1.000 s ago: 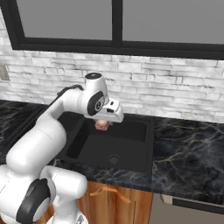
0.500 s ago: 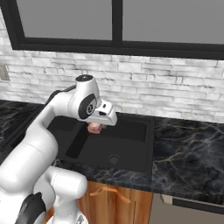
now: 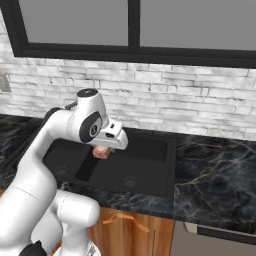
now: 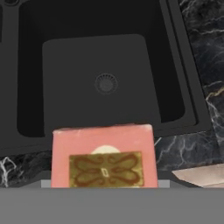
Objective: Pick up the bar soap and dish brush from the sink, and place them back in the cabinet, and close the cabinet doors.
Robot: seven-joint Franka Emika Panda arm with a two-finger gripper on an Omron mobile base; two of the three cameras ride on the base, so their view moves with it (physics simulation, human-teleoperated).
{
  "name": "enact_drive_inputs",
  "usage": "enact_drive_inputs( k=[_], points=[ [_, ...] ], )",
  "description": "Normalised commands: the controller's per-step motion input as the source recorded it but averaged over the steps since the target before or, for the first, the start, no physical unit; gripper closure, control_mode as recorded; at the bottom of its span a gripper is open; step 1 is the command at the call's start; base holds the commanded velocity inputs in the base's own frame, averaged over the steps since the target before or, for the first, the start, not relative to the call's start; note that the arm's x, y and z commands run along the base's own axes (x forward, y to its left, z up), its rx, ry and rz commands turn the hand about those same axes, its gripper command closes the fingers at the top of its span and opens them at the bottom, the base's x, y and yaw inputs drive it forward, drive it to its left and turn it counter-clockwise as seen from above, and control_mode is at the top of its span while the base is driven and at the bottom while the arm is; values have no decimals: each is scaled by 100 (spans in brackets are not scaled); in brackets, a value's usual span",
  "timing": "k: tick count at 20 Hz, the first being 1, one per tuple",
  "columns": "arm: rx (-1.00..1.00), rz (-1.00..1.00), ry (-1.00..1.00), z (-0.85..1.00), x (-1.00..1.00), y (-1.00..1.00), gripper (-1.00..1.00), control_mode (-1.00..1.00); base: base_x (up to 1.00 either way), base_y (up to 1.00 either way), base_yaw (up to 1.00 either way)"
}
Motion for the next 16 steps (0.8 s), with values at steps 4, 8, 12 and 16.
enact_drive_inputs(
  k=[4,8,12,16],
  points=[
    [0,0,0,5,-23,11,100,-100,0,0,0],
    [0,0,0,3,-10,7,100,100,-13,9,0],
    [0,0,0,0,0,0,100,100,-38,8,9],
    [0,0,0,0,0,0,100,100,-30,0,32]
  ],
)
